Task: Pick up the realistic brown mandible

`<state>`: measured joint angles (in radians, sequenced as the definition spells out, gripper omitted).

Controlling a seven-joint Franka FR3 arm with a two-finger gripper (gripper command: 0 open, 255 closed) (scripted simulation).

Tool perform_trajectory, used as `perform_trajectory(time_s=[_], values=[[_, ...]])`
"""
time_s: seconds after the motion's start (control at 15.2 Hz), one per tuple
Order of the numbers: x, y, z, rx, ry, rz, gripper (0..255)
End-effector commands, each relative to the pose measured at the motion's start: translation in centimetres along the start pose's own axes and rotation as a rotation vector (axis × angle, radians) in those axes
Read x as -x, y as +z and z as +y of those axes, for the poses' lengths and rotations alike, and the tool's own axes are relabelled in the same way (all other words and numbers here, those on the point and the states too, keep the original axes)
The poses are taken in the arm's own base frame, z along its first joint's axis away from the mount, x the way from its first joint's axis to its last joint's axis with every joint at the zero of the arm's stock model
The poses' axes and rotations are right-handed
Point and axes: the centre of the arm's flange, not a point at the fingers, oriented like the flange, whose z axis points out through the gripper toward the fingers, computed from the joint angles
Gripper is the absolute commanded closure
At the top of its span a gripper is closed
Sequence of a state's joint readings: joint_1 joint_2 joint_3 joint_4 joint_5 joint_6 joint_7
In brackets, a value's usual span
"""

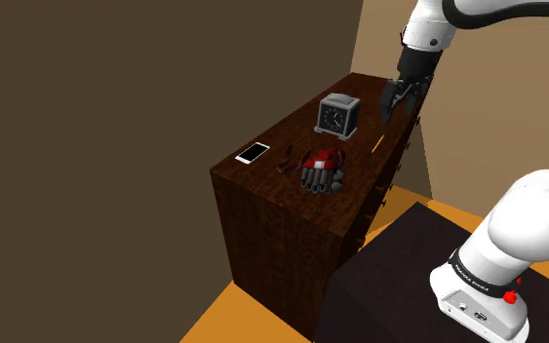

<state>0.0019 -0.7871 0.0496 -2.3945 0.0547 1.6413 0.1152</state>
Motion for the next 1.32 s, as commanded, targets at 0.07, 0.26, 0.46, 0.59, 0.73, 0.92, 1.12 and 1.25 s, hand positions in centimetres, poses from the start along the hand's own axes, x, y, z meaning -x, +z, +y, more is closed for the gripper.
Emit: perform_trajectory(time_s=[0.07, 0.26, 0.46, 0.59, 0.73, 0.92, 1.12, 1.25], values=[[-1.0, 0.8, -0.2, -0.007, 0.011, -0.002, 0], [-4.2, 3.2, -0.7, -0.03, 0.045, -0.007, 0], [-7.3, 5.5, -1.2, -0.052, 0.078, -0.013, 0], [-9.4, 7.1, -1.5, -0.066, 0.101, -0.017, 0], [-11.5, 8.7, -1.7, -0.081, 0.123, -0.02, 0], [-14.7, 11.1, -2.1, -0.103, 0.156, -0.026, 0], [-17.8, 13.5, -2.4, -0.125, 0.19, -0.032, 0], [-19.9, 15.1, -2.6, -0.14, 0.212, -0.035, 0]])
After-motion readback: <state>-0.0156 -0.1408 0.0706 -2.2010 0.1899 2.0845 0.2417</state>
